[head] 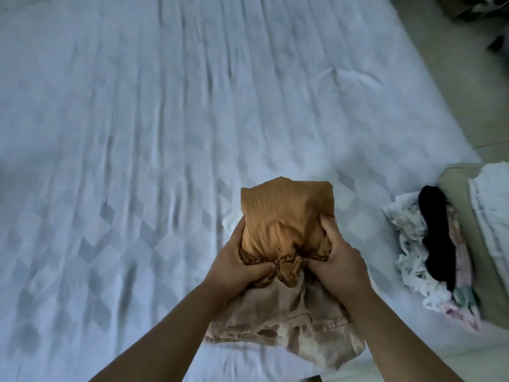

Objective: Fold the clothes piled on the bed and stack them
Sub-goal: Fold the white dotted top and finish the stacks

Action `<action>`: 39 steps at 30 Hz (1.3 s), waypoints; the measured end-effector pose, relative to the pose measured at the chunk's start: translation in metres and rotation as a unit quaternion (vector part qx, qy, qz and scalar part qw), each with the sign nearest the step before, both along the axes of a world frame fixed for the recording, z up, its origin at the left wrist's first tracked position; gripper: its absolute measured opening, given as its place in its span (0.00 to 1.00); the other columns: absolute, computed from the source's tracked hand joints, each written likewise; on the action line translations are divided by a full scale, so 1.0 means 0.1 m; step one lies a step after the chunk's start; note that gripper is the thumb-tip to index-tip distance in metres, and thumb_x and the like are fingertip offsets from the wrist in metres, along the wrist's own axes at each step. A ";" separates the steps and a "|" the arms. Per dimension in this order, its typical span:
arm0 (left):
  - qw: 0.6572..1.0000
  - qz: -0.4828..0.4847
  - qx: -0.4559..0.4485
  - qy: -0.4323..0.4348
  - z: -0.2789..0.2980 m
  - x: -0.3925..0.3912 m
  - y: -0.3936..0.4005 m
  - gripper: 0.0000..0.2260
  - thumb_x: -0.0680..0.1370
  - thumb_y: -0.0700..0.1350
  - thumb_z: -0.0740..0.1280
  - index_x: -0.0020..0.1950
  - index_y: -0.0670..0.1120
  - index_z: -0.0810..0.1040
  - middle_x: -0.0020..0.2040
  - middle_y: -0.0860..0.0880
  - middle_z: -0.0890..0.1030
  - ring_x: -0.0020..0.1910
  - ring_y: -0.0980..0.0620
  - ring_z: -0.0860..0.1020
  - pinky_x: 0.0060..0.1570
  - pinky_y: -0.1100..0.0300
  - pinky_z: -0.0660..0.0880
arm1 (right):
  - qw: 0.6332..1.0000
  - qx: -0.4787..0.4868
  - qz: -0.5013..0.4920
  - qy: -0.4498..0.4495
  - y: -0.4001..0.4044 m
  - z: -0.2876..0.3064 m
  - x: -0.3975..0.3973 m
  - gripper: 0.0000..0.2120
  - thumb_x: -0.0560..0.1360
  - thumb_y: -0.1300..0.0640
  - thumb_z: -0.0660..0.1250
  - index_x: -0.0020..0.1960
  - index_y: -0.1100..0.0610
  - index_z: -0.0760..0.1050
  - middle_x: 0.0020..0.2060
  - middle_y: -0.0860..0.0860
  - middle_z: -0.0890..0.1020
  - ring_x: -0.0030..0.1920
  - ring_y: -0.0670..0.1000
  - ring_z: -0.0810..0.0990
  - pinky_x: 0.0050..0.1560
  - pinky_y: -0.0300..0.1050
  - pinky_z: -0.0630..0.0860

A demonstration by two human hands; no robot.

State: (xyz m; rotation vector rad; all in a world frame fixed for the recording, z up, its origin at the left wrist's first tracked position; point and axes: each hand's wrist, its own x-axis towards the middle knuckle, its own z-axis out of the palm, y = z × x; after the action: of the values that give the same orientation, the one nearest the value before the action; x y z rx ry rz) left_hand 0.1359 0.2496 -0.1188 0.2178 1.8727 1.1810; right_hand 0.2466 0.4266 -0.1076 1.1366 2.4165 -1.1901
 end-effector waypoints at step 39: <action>0.796 -0.409 -0.301 0.330 -0.12 0.89 1.30 0.35 0.77 0.53 0.57 0.76 0.58 0.36 0.76 0.51 0.32 0.75 0.47 0.33 0.74 0.46 0.38 | 0.929 0.226 0.257 -0.141 1.10 -0.17 0.75 0.24 0.81 0.48 0.45 0.77 0.48 0.53 0.77 0.50 0.53 0.77 0.56 0.47 0.74 0.57 0.47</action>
State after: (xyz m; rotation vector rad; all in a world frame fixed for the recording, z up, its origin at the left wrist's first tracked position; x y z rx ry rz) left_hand 0.2254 0.3795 -0.1306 1.0567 2.2394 -0.1534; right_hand 0.3211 0.5363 -0.1249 0.6308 2.5780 -0.2963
